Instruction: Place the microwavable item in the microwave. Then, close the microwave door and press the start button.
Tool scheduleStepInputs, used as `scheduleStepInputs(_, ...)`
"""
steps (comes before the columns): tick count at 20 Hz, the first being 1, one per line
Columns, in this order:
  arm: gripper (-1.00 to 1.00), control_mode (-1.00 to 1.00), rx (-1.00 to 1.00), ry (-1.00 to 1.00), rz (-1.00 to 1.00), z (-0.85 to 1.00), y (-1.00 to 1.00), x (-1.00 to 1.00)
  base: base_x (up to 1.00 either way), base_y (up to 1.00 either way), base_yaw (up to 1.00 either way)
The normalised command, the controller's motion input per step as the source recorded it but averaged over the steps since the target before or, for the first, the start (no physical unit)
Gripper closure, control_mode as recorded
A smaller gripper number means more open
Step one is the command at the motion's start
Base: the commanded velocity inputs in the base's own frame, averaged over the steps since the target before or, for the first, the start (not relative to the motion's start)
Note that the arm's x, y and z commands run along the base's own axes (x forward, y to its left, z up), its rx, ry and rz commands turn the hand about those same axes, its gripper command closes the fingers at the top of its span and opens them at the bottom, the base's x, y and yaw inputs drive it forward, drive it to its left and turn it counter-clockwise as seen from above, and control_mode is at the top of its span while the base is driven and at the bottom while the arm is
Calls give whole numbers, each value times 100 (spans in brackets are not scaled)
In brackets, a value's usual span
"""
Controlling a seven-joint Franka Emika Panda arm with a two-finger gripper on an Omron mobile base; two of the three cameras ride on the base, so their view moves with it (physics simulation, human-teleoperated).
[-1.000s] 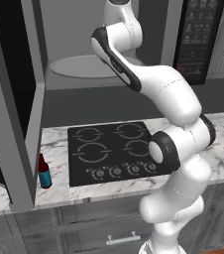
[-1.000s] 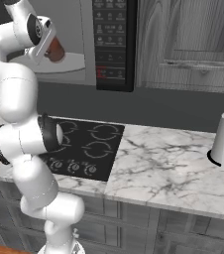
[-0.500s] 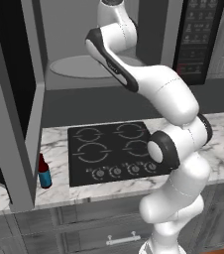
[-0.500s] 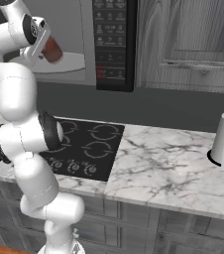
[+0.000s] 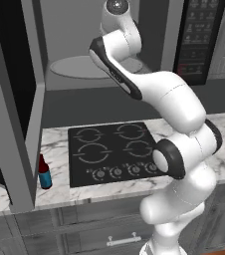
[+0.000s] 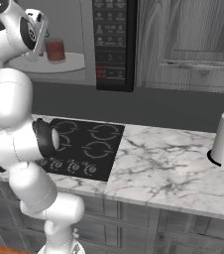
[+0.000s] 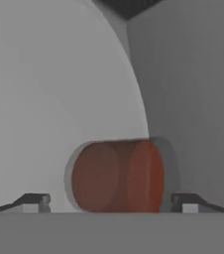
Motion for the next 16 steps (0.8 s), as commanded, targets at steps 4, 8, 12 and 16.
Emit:
scheduleStepInputs(4, -100, -100, 0, -31, 1, 2, -26, 0, 0, 0, 0)
scheduleStepInputs(8, -100, -100, 0, -34, 1, 8, -9, -71, 0, 0, 0)
scheduleStepInputs(12, -100, -100, 0, -25, 0, -1, 0, -100, 0, 0, 0)
scheduleStepInputs(16, -100, -100, -1, -23, 0, -26, 2, -100, 0, 0, 0)
